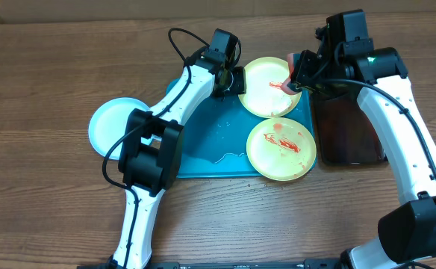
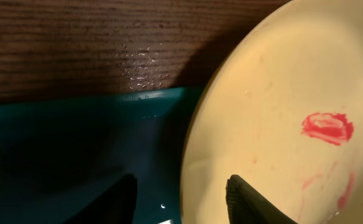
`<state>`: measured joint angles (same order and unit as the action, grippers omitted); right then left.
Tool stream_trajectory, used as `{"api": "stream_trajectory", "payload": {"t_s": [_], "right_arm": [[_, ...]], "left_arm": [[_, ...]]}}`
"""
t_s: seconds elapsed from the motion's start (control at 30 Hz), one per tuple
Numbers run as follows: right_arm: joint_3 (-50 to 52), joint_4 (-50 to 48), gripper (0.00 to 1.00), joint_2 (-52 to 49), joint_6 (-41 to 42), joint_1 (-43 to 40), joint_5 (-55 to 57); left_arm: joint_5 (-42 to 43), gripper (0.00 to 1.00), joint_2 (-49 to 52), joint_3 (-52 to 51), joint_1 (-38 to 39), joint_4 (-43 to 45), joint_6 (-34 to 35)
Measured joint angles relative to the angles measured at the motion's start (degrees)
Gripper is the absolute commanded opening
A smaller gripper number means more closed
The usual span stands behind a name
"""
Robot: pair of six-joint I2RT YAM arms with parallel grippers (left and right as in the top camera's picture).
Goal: Clean dirty plates on tray and stack at the side
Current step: 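Carry the white plate left off the tray and set it on the table, then grip the rim of the upper yellow plate with the left gripper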
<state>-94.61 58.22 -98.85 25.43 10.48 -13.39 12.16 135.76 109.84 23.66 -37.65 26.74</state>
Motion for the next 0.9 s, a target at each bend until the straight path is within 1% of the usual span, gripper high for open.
{"api": "stream_trajectory", "payload": {"t_s": [0.23, 0.4, 0.57, 0.7, 0.73, 0.77, 0.83, 0.87, 0.9], "right_arm": [[0.02, 3.26, 0.04, 0.0, -1.81, 0.0, 9.77], [0.46, 3.98, 0.04, 0.0, -3.72, 0.0, 12.13], [0.55, 4.09, 0.04, 0.0, -4.79, 0.0, 12.76], [0.55, 4.48, 0.04, 0.0, -5.11, 0.0, 12.94], [0.55, 4.52, 0.04, 0.0, -5.14, 0.0, 12.96], [0.55, 4.68, 0.04, 0.0, -5.16, 0.0, 12.96], [0.55, 4.92, 0.04, 0.0, -5.18, 0.0, 12.98], [0.55, 4.94, 0.04, 0.0, -5.27, 0.0, 12.98], [0.55, 4.98, 0.04, 0.0, -5.29, 0.0, 13.0]], "left_arm": [[-0.04, 0.48, 1.2, 0.26, 0.0, 0.24, 0.15], [-0.02, 0.49, 1.2, 0.26, 0.0, 0.24, 0.15], [-0.33, 0.48, 1.2, 0.26, 0.5, 0.94, 0.15], [-0.46, 0.33, 1.31, 0.26, 1.55, 2.1, 0.22], [-0.48, 0.25, 1.31, 0.26, 1.84, 2.14, 0.33], [-0.85, 0.21, 1.31, 0.26, 2.12, 2.1, 0.35], [-1.51, 0.09, 1.31, 0.26, 2.25, 1.92, 0.31], [-1.9, 0.04, 1.31, 0.26, 2.25, 1.77, 0.26], [-2.25, 0.04, 1.31, 0.26, 2.25, 1.66, 0.2]]}}
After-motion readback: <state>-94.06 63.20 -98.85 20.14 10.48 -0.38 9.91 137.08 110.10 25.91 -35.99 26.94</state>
